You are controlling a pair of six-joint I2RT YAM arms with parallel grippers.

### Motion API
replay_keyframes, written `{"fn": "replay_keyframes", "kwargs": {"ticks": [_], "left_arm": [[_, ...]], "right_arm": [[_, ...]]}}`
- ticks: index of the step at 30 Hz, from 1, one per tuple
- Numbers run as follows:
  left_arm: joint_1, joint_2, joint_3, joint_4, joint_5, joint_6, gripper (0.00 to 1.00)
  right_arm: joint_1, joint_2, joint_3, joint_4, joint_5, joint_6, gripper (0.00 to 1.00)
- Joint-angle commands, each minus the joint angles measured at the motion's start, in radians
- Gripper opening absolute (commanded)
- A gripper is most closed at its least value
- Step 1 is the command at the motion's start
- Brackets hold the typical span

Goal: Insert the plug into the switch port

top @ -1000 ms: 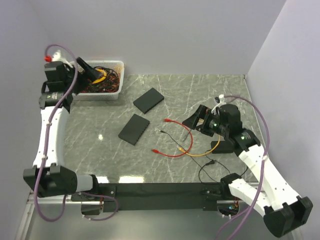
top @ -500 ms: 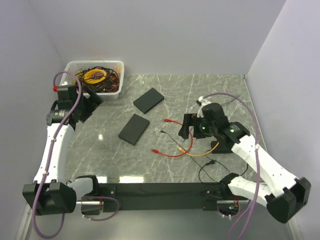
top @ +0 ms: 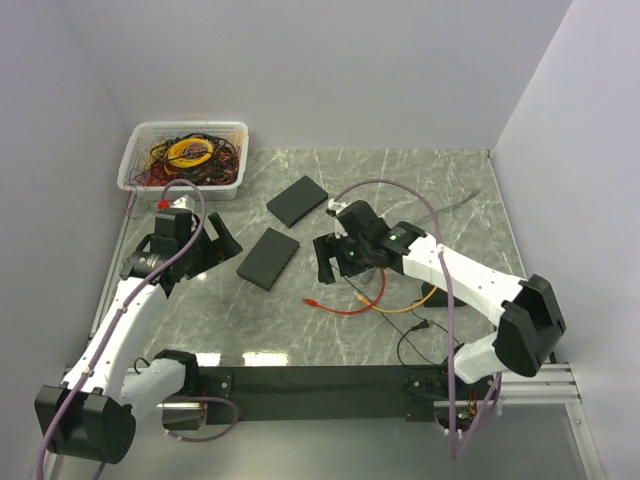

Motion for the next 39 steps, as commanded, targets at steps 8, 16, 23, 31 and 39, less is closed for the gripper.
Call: {"fn": "replay_keyframes", "kwargs": {"ticks": [8, 16, 23, 31, 39], "left_arm": [[-0.028, -0.100, -0.034, 0.093, 0.012, 0.094, 1.00], [-0.101, -0.298, -0.048, 0.091, -0.048, 0.074, 1.00], [-0.114, -0.395, -0.055, 0.107, -0.043, 0.077, 0.99], [-0.123, -0.404, -0.055, 0.099, -0.057, 0.066, 1.00], [-0.123, -0.415, -0.057, 0.099, -0.069, 0.061, 0.99]], "right_arm": [[0.072, 0.025, -0.121, 0.298, 0.074, 0.018, 0.91], [0.106, 0.087, -0.192, 0.404, 0.050, 0.125, 0.77], [0.107, 0.180, -0.187, 0.456, 0.037, 0.140, 0.67], [0.104, 0.200, -0.244, 0.502, 0.027, 0.147, 0.65], [0.107, 0.208, -0.290, 0.554, -0.019, 0.162, 0.59]]}}
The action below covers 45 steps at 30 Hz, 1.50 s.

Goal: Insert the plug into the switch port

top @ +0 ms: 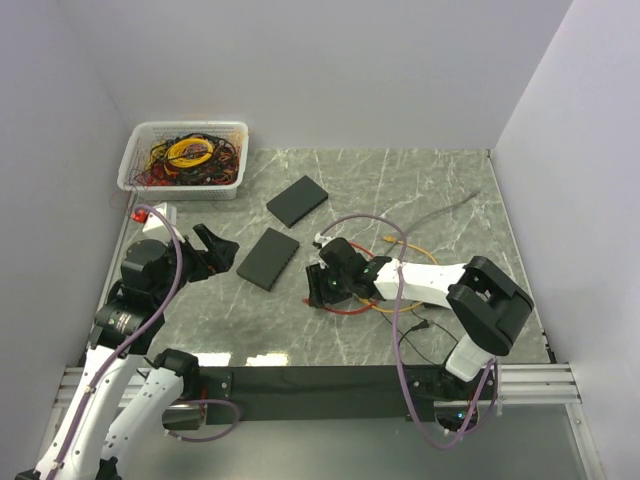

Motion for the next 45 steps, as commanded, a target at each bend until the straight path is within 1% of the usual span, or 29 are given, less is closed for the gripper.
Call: {"fn": "replay_keyframes", "kwargs": {"ticks": [1, 9, 18, 19, 21, 22, 24, 25, 28, 30, 35, 42, 45], "left_arm": [[-0.002, -0.016, 0.000, 0.031, -0.016, -0.001, 1.00], [-0.004, -0.022, -0.002, 0.032, -0.016, -0.003, 1.00], [-0.004, -0.022, 0.000, 0.032, -0.016, -0.004, 1.00], [-0.004, -0.022, 0.000, 0.032, -0.016, -0.004, 0.99], [-0.004, -0.026, 0.000, 0.032, -0.016, -0.004, 1.00], [-0.004, -0.029, -0.003, 0.035, -0.016, -0.004, 0.99], [-0.004, -0.034, -0.003, 0.034, -0.018, -0.006, 1.00], [-0.002, -0.034, -0.003, 0.034, -0.016, -0.006, 0.99], [-0.002, -0.037, -0.005, 0.035, -0.016, -0.006, 1.00], [0.008, -0.034, -0.003, 0.039, -0.016, -0.001, 0.99], [0.021, -0.032, -0.006, 0.043, -0.013, 0.000, 1.00], [0.024, -0.009, -0.008, 0.043, -0.010, 0.000, 0.99], [0.024, 0.001, -0.006, 0.043, -0.015, -0.001, 0.99]], "right_arm": [[-0.001, 0.002, -0.017, 0.060, -0.024, 0.013, 0.59], [0.013, 0.013, -0.014, 0.069, -0.037, 0.002, 0.54], [0.024, 0.034, -0.034, 0.086, -0.027, 0.011, 0.38], [0.028, 0.034, -0.036, 0.088, -0.027, 0.011, 0.33], [0.030, 0.034, -0.032, 0.082, -0.015, 0.011, 0.28], [0.034, 0.034, -0.031, 0.072, -0.007, 0.011, 0.22], [0.039, 0.026, -0.031, 0.066, 0.002, 0.007, 0.16], [0.040, 0.020, -0.032, 0.059, 0.011, 0.008, 0.10], [0.042, -0.016, -0.042, 0.039, 0.031, 0.008, 0.02], [0.044, -0.058, -0.043, 0.017, 0.051, -0.006, 0.00], [0.037, -0.144, -0.028, -0.043, 0.114, -0.036, 0.00], [0.013, -0.220, -0.023, -0.073, 0.103, -0.065, 0.00], [-0.028, -0.280, -0.043, -0.081, 0.073, -0.079, 0.00]]}}
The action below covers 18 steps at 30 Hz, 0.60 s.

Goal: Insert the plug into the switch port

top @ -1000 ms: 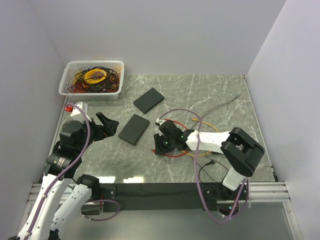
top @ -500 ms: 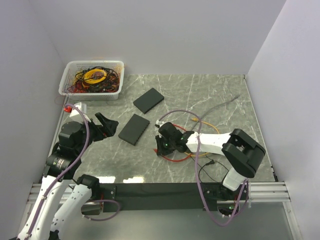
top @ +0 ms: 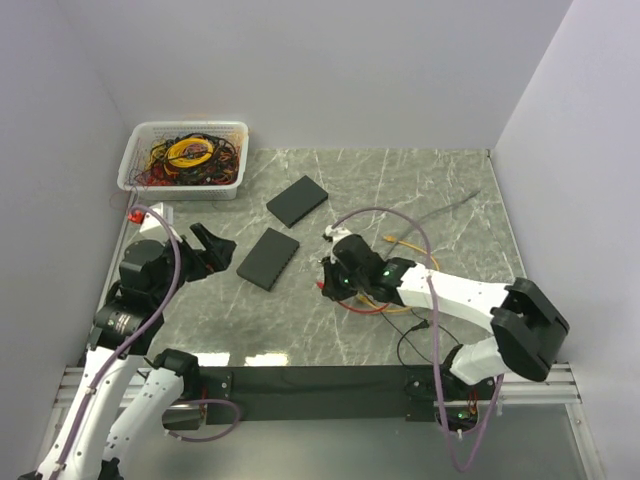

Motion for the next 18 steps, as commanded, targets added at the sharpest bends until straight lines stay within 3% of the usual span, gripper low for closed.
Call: {"fn": "replay_keyframes", "kwargs": {"ticks": [1, 4, 9, 14, 16, 18], "left_arm": [[0.005, 0.017, -0.006, 0.040, -0.007, 0.000, 0.99], [0.005, 0.048, -0.009, 0.035, -0.007, -0.002, 1.00], [-0.013, 0.184, 0.002, 0.012, -0.060, -0.022, 0.99], [-0.117, 0.281, 0.002, 0.001, -0.190, -0.080, 0.99], [-0.175, 0.300, -0.016, 0.043, -0.231, -0.106, 0.99], [-0.188, 0.336, -0.056, 0.140, -0.185, -0.098, 0.99]], "right_arm": [[-0.052, -0.100, -0.023, -0.009, -0.021, -0.033, 0.00], [-0.123, -0.175, -0.052, -0.006, -0.108, -0.042, 0.00], [-0.194, -0.228, -0.058, -0.032, -0.122, -0.102, 0.00], [-0.194, -0.228, -0.075, 0.010, -0.188, -0.095, 0.00], [-0.195, -0.234, -0.098, 0.035, -0.197, -0.084, 0.00], [-0.194, -0.226, -0.105, 0.038, -0.205, -0.085, 0.00]]}}
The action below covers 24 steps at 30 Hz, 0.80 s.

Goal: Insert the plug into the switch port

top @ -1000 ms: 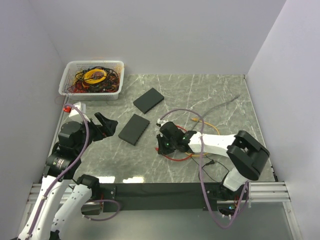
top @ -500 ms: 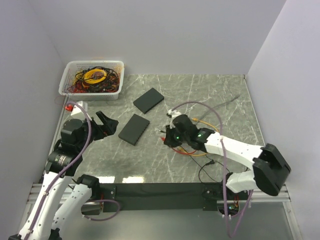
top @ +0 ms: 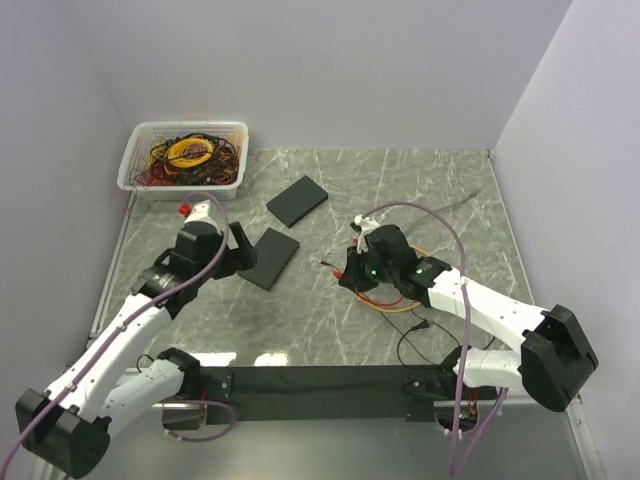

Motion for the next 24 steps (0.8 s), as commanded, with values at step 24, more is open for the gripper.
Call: {"fn": "replay_keyframes", "kwargs": {"ticks": [24], "left_arm": [[0.208, 0.347, -0.252, 0.920, 0.237, 0.069, 0.88]], "right_arm": [[0.110, 0.561, 0.411, -0.018, 0.015, -0.073, 0.00]]}}
